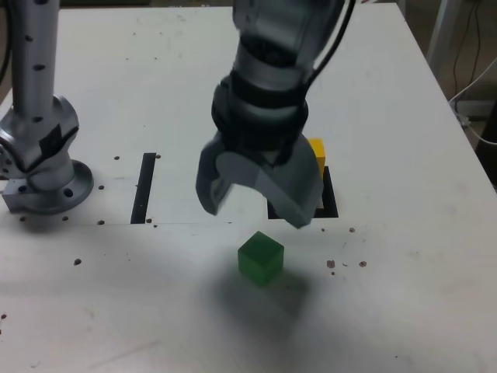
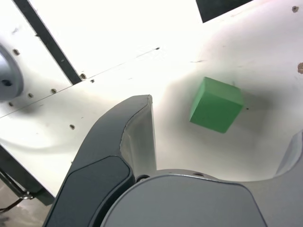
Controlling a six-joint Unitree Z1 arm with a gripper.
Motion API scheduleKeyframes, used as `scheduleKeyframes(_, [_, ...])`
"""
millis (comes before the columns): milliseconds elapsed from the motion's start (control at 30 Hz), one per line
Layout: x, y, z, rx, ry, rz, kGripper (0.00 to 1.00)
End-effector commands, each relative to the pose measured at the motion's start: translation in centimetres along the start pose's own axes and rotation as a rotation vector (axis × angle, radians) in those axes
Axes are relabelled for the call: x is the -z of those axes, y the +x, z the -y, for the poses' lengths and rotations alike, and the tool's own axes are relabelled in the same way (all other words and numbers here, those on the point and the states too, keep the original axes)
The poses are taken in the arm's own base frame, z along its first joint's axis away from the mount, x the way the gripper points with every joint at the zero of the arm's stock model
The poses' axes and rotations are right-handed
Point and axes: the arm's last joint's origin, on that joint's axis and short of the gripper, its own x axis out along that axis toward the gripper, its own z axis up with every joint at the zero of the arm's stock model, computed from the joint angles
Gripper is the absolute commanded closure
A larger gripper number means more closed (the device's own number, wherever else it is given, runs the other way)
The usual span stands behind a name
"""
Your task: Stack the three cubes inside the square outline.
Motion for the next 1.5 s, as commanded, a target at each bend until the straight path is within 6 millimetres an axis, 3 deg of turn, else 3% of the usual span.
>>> scheduleKeyframes(0, [-0.9, 1.3, 0.2, 0.008, 0.011, -0.008, 0.01])
scheduleKeyframes(300, [-3.1, 3.8, 1.0, 0.055, 0.040, -0.022, 0.03])
scheduleKeyframes(433, [-3.7, 4.6, 1.3, 0.071, 0.043, -0.036, 0.10])
scheduleKeyframes(533, [-3.9, 4.9, 1.4, 0.079, 0.040, -0.048, 0.24])
scheduleKeyframes(667, [-4.2, 5.2, 1.4, 0.074, 0.039, -0.046, 0.59])
scheduleKeyframes(767, [-4.4, 5.2, 1.5, 0.067, 0.045, -0.037, 0.73])
scheduleKeyframes(1467, [-4.7, 5.5, 1.6, 0.077, 0.049, -0.043, 0.74])
